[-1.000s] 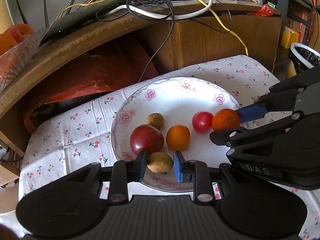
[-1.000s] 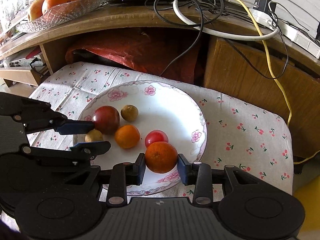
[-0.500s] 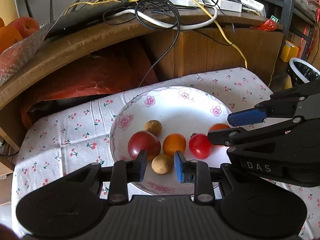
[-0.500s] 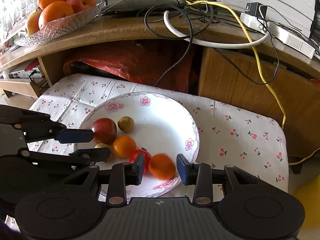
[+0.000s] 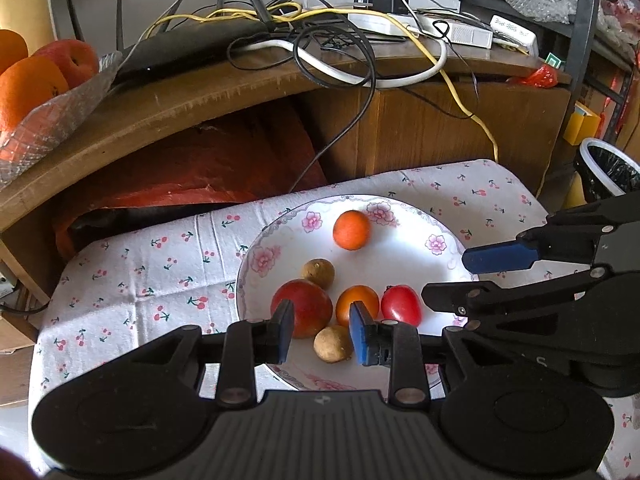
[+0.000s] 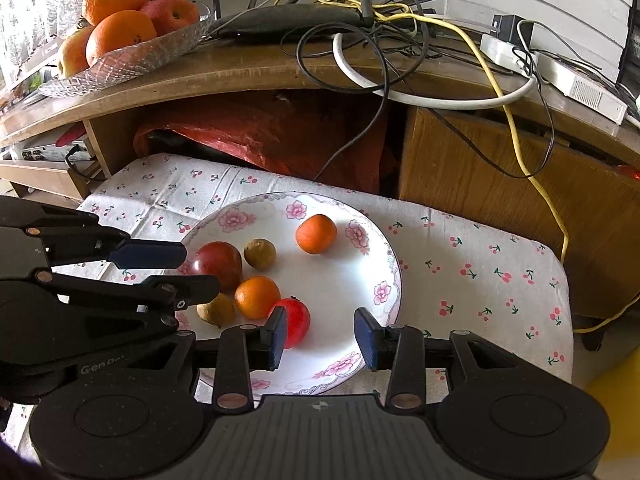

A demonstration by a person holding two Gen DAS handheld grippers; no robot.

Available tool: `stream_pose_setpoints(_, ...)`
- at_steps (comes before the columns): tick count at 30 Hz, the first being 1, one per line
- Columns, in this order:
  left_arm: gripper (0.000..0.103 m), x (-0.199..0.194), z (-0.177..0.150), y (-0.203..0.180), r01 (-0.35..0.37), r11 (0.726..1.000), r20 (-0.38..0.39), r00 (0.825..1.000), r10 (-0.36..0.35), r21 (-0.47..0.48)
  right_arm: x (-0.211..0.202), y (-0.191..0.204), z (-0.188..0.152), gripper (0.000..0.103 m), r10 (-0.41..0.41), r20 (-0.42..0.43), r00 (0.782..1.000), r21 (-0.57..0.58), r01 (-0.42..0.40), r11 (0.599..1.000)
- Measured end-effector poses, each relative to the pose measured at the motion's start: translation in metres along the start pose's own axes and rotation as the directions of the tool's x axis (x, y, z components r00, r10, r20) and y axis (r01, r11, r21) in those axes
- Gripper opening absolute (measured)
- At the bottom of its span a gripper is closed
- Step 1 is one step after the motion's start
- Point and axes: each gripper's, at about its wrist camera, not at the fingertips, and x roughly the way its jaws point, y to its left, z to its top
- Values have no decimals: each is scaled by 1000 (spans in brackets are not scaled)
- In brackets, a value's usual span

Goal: Organize fruits
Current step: 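Lower kiwi and orange into the bowl and open both tools, then grasp the last orange with the left tool while the right tool grasps the red tomato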

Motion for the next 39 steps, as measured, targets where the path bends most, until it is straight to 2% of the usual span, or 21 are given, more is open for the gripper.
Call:
stream_pose_setpoints(11,39,-10,-9,-5,3,999,-10,1000,-3,37,-15,6,-9,34,-5,-12,1000,-10,5,1000)
stream_pose_setpoints(17,39,-23,-23,-1,19,999,-24,1000,-18,50,-33,17,-27,34,4,-34,999,-28,-5,1000)
stream_pose_setpoints(24,39,-42,-38,10,24,998,-31,999,-22,59,-51,48,-46,34,92,-75,993,-38,-95,995)
stream_pose_setpoints(30,39,-47,-45,17,38,998,-36,999,-37,50,-38,76,-65,34,117,-149,982,-87,-131,988)
stream_pose_setpoints(35,39,-47,-48,19,54,997,-44,998,-52,48,-21,84,-70,34,126,-175,976,-104,-145,984)
stream_pose_setpoints(39,39,-44,-49,17,79,996,-56,996,-76,50,-15,88,-69,22,137,-186,973,-109,-159,981)
